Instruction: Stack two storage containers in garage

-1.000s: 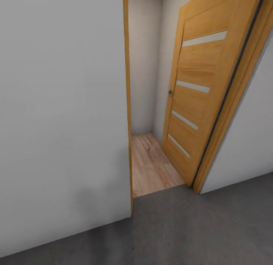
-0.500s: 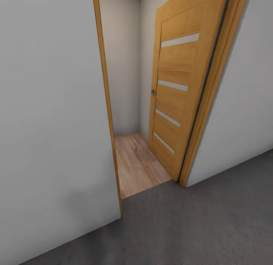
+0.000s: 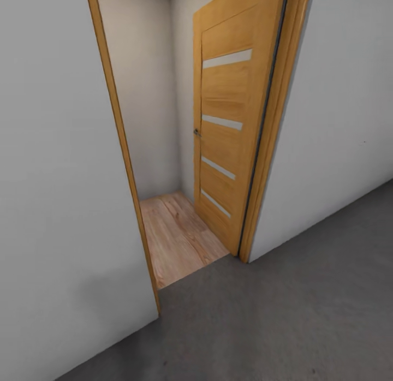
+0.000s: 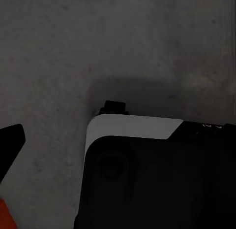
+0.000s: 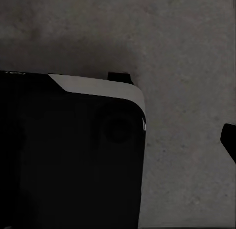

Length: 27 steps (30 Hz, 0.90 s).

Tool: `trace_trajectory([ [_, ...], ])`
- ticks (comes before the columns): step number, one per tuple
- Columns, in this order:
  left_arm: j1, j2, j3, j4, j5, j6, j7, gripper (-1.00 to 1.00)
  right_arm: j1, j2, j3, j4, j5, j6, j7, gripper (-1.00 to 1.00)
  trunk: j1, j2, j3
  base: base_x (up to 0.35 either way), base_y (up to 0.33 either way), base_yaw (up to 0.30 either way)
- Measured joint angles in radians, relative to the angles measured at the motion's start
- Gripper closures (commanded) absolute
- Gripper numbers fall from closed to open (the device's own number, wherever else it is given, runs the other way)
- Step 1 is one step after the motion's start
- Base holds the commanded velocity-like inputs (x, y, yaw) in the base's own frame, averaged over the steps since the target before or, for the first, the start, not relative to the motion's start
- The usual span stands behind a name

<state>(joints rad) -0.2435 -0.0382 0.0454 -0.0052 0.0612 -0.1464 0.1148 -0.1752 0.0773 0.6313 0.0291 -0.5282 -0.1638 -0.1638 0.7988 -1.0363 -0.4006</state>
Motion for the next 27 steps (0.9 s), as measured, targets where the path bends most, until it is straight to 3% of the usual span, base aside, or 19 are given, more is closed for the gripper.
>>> trace_trajectory([
  [11,0.0,-0.001,-0.001,0.0,0.0,0.0,-0.001,-1.0,0.0,0.0,0.0,0.0,0.0,0.0,0.0,-1.0,0.0,0.0,0.0,0.01,0.0,-0.26],
  [27,0.0,-0.002,-0.003,0.0,-0.001,0.004,-0.002,-1.0,0.0,-0.001,0.0,0.0,0.002,0.002,0.0,-1.0,-0.001,0.0,0.0,0.291,0.0,-0.023],
])
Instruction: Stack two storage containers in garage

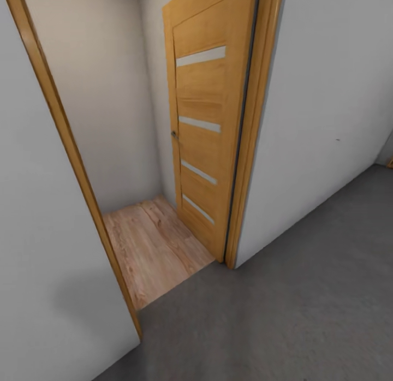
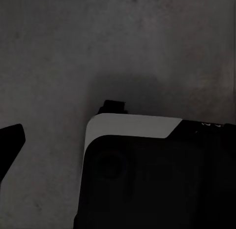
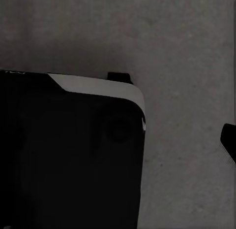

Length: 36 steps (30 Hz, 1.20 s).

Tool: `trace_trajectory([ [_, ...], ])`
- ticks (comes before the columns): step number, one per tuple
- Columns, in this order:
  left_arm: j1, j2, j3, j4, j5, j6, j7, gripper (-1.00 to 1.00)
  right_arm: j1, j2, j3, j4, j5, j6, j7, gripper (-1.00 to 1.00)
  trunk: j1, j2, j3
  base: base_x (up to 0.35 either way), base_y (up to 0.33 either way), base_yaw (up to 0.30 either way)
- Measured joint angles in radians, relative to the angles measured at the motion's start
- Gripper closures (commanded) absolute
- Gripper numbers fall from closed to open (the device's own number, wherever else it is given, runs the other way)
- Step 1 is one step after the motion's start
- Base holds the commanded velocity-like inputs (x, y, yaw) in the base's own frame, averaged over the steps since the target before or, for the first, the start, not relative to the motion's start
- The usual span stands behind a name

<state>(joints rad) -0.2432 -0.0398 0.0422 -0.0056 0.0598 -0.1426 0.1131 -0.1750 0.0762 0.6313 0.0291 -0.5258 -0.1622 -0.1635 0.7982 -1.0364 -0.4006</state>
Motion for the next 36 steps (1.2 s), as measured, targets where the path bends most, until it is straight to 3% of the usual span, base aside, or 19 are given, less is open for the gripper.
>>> trace_trajectory([
  [24,0.0,-0.001,-0.001,0.0,0.0,0.0,0.0,-1.0,0.0,0.001,0.002,0.0,-0.001,-0.003,0.0,-1.0,0.0,0.0,0.0,0.32,0.0,-0.002],
  [36,0.0,-0.001,-0.001,0.0,0.0,-0.001,0.0,-1.0,0.0,0.001,0.002,0.0,-0.007,-0.002,0.0,-1.0,0.0,0.0,0.0,0.32,0.0,-0.207],
])
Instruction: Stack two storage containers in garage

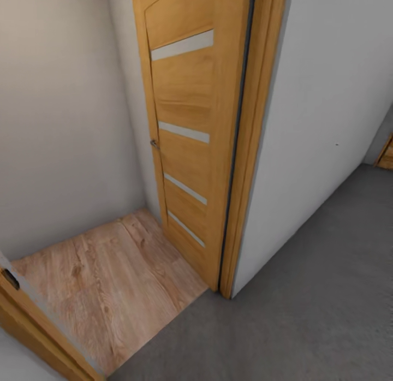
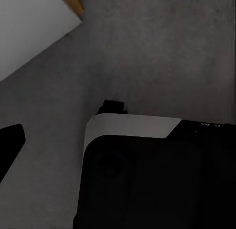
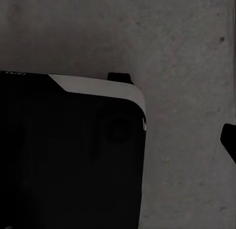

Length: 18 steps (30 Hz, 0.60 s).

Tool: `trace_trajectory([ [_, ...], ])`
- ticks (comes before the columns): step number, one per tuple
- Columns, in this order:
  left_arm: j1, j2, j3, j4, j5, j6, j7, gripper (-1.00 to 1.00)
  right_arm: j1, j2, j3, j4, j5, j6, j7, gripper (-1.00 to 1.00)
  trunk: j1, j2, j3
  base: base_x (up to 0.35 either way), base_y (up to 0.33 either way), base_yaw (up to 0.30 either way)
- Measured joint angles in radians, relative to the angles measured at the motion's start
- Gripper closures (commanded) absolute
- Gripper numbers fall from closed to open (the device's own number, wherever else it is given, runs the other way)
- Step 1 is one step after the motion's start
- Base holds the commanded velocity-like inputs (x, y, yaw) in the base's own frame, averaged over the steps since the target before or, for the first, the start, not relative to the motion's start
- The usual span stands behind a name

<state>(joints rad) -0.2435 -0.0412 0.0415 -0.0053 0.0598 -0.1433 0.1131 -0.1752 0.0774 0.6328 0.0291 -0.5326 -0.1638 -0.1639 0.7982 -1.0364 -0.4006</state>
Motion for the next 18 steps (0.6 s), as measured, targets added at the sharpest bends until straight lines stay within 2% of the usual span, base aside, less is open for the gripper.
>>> trace_trajectory([
  [11,0.0,0.0,0.0,0.0,0.0,0.0,0.0,-1.0,0.0,0.0,0.0,0.0,0.0,0.0,0.0,-1.0,0.0,0.0,0.0,0.32,0.0,-0.23],
  [18,0.0,0.0,0.0,0.0,0.0,0.0,0.0,-1.0,0.0,0.0,0.0,0.0,0.001,0.0,0.0,-1.0,0.0,0.0,0.0,0.32,0.0,-0.038],
])
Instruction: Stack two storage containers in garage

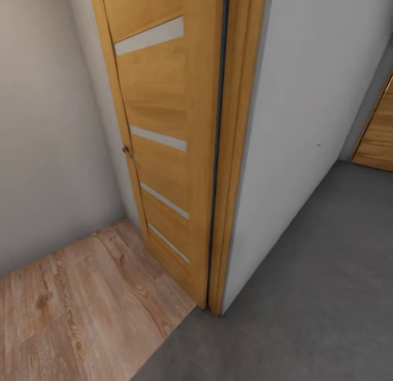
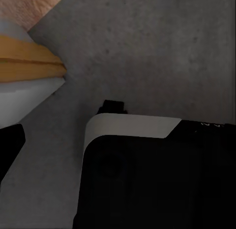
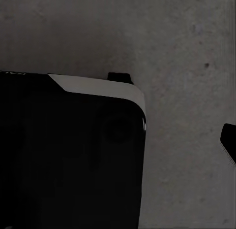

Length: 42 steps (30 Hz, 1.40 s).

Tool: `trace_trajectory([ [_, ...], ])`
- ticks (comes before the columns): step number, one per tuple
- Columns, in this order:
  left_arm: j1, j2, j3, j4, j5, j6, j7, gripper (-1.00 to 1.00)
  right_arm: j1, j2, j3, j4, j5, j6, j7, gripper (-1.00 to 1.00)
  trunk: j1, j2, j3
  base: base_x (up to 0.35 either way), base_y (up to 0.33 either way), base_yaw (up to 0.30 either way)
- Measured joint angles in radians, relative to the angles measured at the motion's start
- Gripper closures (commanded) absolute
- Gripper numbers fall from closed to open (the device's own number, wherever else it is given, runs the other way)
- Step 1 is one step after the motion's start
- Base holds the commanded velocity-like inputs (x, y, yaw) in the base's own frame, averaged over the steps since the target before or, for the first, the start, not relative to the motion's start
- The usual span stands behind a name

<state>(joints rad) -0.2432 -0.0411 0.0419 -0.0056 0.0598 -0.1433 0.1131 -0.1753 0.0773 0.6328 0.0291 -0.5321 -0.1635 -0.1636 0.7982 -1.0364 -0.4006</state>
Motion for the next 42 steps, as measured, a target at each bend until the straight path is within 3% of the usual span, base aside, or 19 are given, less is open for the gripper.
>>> trace_trajectory([
  [14,0.0,0.0,0.001,0.0,0.0,0.0,0.0,-1.0,0.0,0.0,0.0,0.0,0.001,0.001,0.0,-1.0,0.0,0.0,0.0,0.276,0.0,-0.001],
  [27,0.0,-0.002,0.001,0.0,0.0,-0.002,0.0,-1.0,0.0,0.0,0.0,0.0,0.006,0.0,0.0,-1.0,0.001,0.0,0.0,0.027,-0.002,0.135],
  [42,0.0,0.0,0.001,0.0,0.0,0.0,0.0,-1.0,0.0,0.0,0.0,0.0,0.006,0.0,0.0,-1.0,0.0,0.0,0.0,0.156,-0.207,0.026],
])
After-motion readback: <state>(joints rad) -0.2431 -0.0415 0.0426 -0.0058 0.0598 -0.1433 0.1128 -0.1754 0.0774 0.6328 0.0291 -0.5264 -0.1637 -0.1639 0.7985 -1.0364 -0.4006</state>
